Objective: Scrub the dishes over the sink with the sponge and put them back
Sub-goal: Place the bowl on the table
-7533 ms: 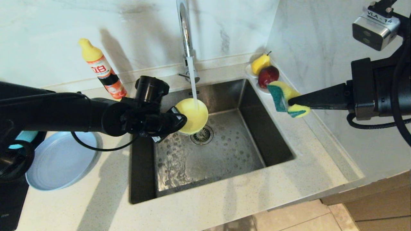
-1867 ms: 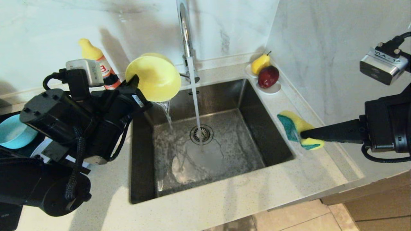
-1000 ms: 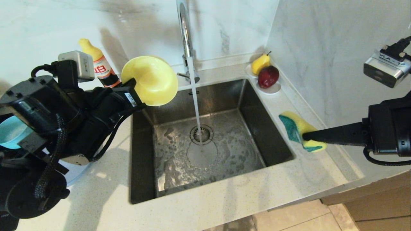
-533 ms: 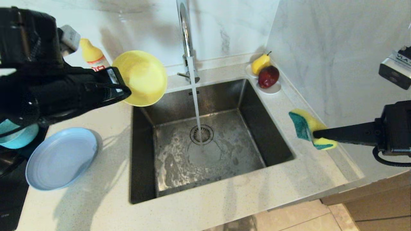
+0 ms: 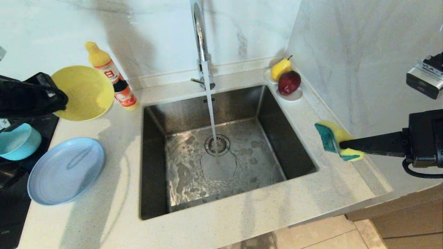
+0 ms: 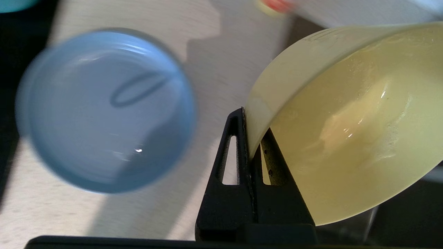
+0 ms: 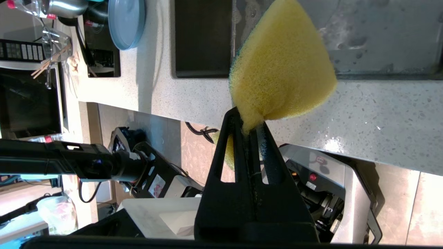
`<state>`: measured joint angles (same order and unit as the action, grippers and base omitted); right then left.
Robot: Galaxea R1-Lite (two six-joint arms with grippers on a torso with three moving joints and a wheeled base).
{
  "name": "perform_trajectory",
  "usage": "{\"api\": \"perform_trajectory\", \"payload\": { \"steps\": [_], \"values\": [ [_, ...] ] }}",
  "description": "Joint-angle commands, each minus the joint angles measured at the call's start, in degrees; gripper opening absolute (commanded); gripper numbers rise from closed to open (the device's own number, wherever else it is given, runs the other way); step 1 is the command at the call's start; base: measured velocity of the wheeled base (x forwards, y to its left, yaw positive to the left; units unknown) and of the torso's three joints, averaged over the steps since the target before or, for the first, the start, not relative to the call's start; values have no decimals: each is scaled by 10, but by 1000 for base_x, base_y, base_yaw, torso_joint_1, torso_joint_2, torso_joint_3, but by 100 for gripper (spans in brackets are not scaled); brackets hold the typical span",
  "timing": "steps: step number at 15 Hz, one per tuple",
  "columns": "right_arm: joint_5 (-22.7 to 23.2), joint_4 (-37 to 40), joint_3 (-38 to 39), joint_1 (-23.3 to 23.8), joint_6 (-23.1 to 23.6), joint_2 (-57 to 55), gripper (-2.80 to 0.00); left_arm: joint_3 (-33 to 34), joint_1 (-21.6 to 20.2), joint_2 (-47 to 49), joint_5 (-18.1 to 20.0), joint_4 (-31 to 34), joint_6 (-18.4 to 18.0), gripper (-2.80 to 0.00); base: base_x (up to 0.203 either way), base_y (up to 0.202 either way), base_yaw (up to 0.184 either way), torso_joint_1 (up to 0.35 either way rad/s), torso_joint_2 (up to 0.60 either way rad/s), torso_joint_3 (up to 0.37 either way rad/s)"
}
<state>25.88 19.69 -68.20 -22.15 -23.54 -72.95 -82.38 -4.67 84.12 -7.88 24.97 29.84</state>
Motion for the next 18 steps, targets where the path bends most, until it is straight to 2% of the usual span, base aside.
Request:
{"api": "perform_trajectory", "payload": {
  "steps": [1, 4, 6, 9, 10, 13, 15, 18],
  "values": [
    [1, -2, -3, 0, -1, -18, -280, 8, -110, 11, 33, 2, 12, -280, 0, 0, 0, 0, 0, 0],
    [3, -6, 4, 0, -2, -27, -280, 52, -215, 23, 58, 3, 39, -280, 0, 0, 0, 0, 0, 0],
    [3, -6, 6, 0, -4, -26, -280, 103, -267, 23, 70, 17, 43, -280, 0, 0, 0, 0, 0, 0],
    [3, -7, 18, 0, -4, -16, -280, 138, -349, 36, 96, 27, 43, -280, 0, 0, 0, 0, 0, 0],
    [2, -6, 18, 2, -5, -14, -280, 150, -367, 35, 113, 31, 43, -280, 0, 0, 0, 0, 0, 0],
    [2, -5, 18, 10, -5, -15, -280, 160, -421, 49, 119, 24, 42, -280, 0, 0, 0, 0, 0, 0],
    [3, -3, 18, 11, -5, -15, -280, 160, -447, 66, 123, 16, 41, -280, 0, 0, 0, 0, 0, 0],
    [2, 0, 14, 11, -5, -11, -280, 156, -481, 101, 151, -3, 36, -280, 0, 0, 0, 0, 0, 0]
  ]
}}
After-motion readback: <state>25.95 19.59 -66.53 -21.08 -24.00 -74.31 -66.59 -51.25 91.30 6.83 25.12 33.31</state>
